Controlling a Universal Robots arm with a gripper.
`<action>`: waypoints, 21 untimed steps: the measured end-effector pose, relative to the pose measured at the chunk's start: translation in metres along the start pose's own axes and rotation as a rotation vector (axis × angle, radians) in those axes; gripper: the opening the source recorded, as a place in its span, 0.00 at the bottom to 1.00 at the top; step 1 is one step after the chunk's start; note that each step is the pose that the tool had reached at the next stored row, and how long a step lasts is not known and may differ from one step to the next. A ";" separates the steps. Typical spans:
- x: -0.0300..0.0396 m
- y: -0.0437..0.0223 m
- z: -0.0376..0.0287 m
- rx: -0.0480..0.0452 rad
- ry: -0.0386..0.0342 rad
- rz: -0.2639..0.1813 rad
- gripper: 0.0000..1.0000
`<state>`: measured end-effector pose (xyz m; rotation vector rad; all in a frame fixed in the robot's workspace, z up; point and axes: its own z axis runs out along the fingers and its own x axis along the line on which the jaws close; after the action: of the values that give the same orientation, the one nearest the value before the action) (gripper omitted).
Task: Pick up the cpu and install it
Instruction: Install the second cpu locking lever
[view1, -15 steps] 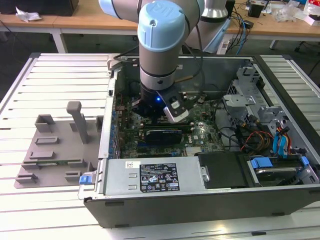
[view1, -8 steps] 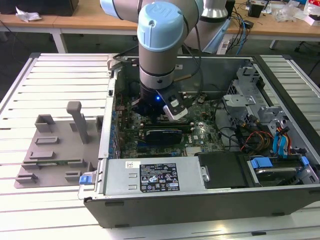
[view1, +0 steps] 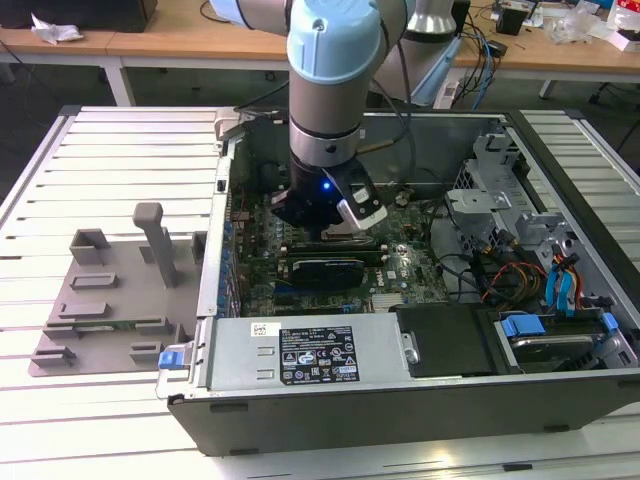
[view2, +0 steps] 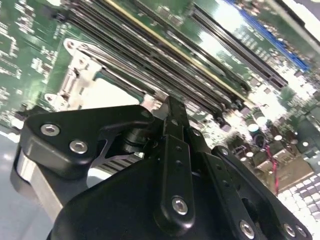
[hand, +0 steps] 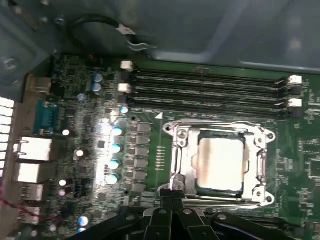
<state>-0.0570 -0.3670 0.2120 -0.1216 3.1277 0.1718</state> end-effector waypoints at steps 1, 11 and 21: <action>-0.0023 0.0008 0.0000 0.0032 0.0007 0.000 0.11; -0.0198 0.0298 -0.0048 0.0804 0.0078 0.000 0.11; -0.0355 0.0561 -0.0489 0.1135 0.0112 0.000 0.11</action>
<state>-0.0261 -0.3140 0.2672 -0.1221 3.1392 -0.0065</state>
